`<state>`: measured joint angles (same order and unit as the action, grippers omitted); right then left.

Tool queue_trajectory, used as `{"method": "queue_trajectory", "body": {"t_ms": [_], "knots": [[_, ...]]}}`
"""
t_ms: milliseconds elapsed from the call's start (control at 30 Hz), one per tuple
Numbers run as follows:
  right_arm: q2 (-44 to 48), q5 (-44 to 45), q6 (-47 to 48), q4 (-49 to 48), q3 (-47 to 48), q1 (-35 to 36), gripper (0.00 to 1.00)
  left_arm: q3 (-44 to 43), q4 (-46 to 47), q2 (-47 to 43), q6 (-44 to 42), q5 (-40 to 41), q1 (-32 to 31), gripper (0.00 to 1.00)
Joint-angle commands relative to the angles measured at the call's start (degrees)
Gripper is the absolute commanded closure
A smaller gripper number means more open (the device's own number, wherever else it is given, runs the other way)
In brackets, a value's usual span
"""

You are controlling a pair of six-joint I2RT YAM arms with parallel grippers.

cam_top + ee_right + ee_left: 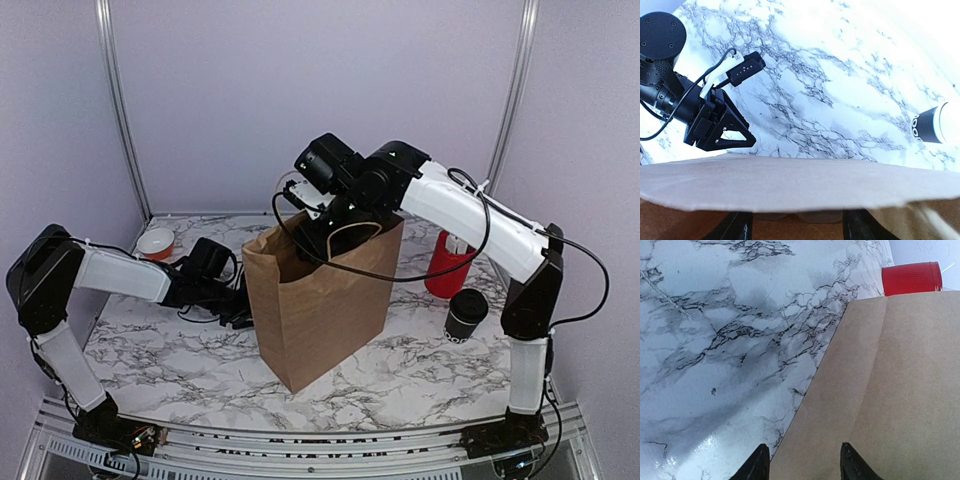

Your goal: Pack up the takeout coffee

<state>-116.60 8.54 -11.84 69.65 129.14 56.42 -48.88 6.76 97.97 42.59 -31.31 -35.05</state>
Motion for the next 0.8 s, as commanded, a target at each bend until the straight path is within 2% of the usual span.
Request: {"method": "queue_trajectory", "body": {"t_ms": [0,633,767], "knots": [[3.4,1.1,-0.9,-2.5,-0.7,0.7,0.41,-2.3,-3.7,-2.6,-2.0,1.3,0.3,0.51],[8.1,1.9,-2.1,-10.1,-5.6,0.7,0.41,-6.6,-12.2,-8.3,-6.4,3.4,5.8,0.51],[8.4,1.7,-2.0,-11.6,-6.1,0.7,0.38,-8.5,-15.3,-10.2,-8.6,3.8,7.2,0.51]]}}
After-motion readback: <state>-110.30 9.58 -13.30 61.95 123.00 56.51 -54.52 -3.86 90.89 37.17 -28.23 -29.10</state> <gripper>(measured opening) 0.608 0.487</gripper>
